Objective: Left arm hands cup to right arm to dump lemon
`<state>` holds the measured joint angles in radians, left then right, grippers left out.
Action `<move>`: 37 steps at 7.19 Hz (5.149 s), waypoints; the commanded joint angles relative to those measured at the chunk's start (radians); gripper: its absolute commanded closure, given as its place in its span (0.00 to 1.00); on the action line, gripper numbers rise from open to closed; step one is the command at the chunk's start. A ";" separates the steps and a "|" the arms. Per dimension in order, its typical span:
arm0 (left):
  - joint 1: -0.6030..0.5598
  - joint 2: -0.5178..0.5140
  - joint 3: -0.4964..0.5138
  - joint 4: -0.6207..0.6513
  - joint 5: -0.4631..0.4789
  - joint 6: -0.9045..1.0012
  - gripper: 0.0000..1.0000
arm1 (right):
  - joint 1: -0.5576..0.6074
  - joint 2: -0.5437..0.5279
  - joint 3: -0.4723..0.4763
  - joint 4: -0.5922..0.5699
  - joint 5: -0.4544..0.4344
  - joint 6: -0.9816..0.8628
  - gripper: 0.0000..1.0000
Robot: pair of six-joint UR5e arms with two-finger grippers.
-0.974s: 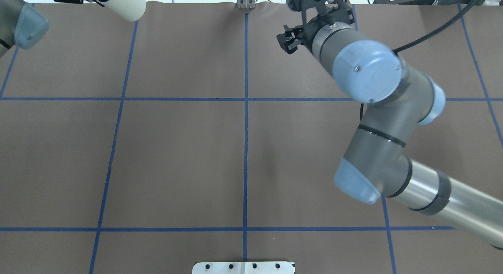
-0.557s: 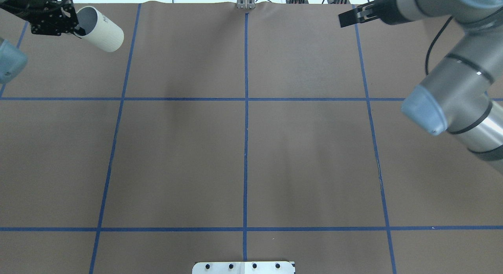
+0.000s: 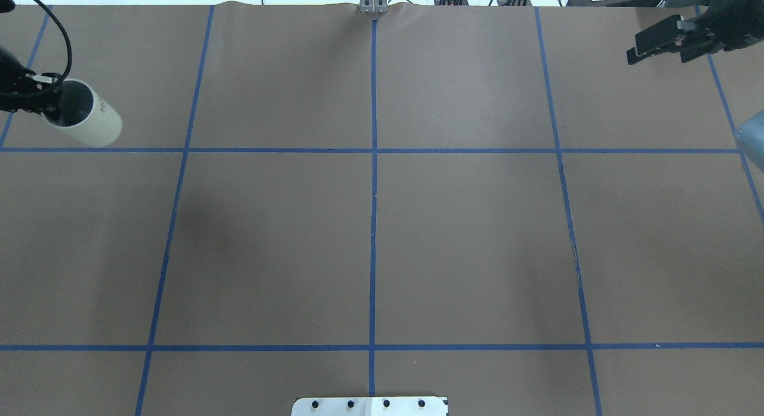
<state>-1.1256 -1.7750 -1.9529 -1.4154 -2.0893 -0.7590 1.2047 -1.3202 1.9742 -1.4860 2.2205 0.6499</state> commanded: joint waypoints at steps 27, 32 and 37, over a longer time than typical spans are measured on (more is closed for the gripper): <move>-0.428 0.186 0.317 -0.183 -0.124 0.963 0.00 | 0.453 -0.355 -0.210 -0.175 0.149 -0.866 0.00; -0.428 0.218 0.321 -0.181 -0.184 0.958 0.00 | 0.457 -0.372 -0.215 -0.172 0.149 -0.814 0.00; -0.428 0.220 0.319 -0.181 -0.183 0.957 0.00 | 0.453 -0.367 -0.253 -0.166 0.151 -0.816 0.00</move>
<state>-1.5539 -1.5555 -1.6336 -1.5969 -2.2728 0.1979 1.6591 -1.6883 1.7276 -1.6525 2.3710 -0.1658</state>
